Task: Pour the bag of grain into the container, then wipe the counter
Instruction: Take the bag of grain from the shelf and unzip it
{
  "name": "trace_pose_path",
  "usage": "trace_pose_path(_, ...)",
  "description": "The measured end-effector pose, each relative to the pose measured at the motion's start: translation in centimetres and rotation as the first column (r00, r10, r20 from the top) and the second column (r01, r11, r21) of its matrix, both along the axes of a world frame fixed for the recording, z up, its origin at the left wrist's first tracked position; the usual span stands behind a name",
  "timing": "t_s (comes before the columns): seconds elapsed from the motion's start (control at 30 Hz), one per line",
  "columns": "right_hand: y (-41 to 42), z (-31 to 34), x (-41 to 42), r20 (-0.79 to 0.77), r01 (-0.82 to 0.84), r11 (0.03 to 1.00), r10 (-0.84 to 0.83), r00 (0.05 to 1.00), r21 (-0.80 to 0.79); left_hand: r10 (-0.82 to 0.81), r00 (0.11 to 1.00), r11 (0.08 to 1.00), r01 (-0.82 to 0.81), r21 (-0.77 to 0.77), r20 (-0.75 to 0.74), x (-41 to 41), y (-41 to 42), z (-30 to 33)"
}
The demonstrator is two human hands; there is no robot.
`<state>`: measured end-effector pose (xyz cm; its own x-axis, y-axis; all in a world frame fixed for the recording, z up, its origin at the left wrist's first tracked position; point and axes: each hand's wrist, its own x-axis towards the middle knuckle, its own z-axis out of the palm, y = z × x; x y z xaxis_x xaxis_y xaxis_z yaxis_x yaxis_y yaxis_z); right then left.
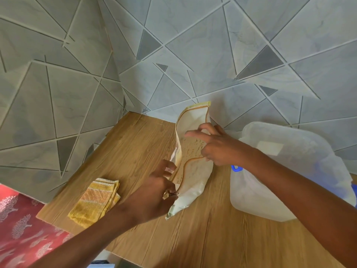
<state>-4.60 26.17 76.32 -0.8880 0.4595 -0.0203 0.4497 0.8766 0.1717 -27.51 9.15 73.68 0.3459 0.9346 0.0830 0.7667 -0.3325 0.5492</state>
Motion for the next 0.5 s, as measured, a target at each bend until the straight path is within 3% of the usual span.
trace_pose_path(0.1,-0.4,0.6,-1.6,0.127,-0.117,0.993,0.114,0.985,0.018,0.053,0.998,0.998,-0.054,0.030,0.024,0.4,-0.5,-0.5)
trace_pose_path(0.23,0.0,1.0,-3.2,0.178,-0.247,0.969,0.247,0.953,-0.022,0.063,0.997,0.994,-0.066,0.087,0.035,0.6,-0.9,-0.9)
trace_pose_path(0.37,1.2,0.3,-4.1,0.267,-0.228,0.974,0.225,0.937,-0.022,0.054,0.997,0.992,-0.059,0.112,0.046,0.4,-0.9,-1.0)
trace_pose_path(0.43,2.3,0.0,-3.6,0.171,-0.183,0.983,0.180,0.969,-0.001,0.081,0.994,0.986,-0.090,0.140,0.072,0.1,-0.7,-0.8)
trace_pose_path(0.5,3.7,0.0,-2.6,-0.051,-0.137,0.990,0.136,0.989,-0.018,0.099,0.992,0.977,-0.113,0.182,0.081,-0.3,-0.3,-0.4)
